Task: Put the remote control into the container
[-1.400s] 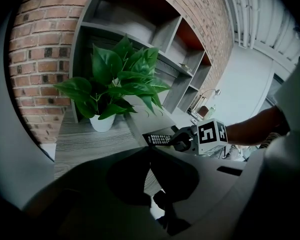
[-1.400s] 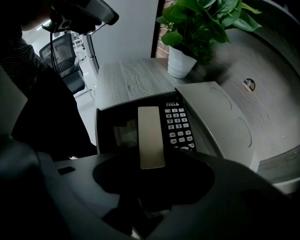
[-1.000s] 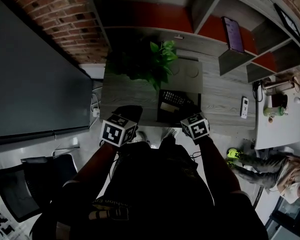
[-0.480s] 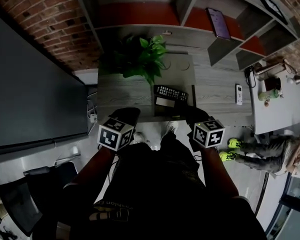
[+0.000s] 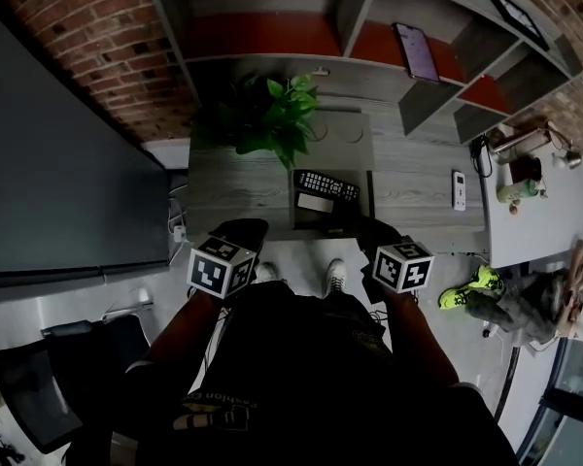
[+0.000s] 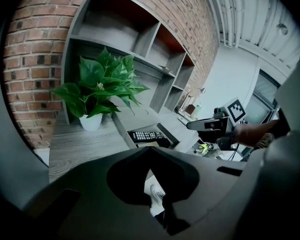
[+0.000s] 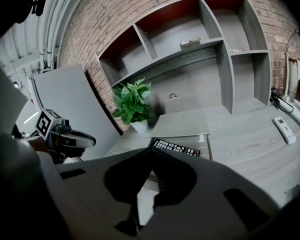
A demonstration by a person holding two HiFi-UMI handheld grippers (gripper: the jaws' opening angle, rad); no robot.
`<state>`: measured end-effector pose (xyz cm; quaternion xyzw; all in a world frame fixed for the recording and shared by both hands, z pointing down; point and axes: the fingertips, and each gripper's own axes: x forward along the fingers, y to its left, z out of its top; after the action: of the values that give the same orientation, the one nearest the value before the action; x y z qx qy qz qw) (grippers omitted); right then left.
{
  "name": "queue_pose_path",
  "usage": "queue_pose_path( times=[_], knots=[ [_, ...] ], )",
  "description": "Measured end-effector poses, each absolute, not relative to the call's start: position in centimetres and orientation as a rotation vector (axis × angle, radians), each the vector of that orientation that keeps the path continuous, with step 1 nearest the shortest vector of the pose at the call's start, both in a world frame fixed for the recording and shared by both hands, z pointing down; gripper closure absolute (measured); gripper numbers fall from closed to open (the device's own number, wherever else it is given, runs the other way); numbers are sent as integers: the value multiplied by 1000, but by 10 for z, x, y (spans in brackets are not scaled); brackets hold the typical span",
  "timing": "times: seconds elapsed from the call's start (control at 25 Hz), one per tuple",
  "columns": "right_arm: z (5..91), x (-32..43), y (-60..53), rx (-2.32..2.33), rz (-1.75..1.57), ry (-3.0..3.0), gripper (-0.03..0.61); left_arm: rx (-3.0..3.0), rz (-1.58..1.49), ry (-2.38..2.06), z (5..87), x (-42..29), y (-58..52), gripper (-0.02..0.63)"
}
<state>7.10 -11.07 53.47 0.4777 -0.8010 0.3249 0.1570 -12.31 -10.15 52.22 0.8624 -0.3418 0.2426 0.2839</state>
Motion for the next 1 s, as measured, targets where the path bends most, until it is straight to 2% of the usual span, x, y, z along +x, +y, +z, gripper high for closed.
queue_pose_path(
  times=[0.36, 0.68, 1.0],
  knots=[
    [538, 99, -107, 1300, 907, -2295, 571, 2286, 551, -963, 519, -80, -109, 607],
    [535, 137, -123, 1312, 883, -2313, 571, 2304, 598, -986, 511, -47, -117, 607],
    [552, 221, -143, 1466, 807, -2202, 569, 2278, 638, -1024, 517, -12, -117, 607]
  ],
)
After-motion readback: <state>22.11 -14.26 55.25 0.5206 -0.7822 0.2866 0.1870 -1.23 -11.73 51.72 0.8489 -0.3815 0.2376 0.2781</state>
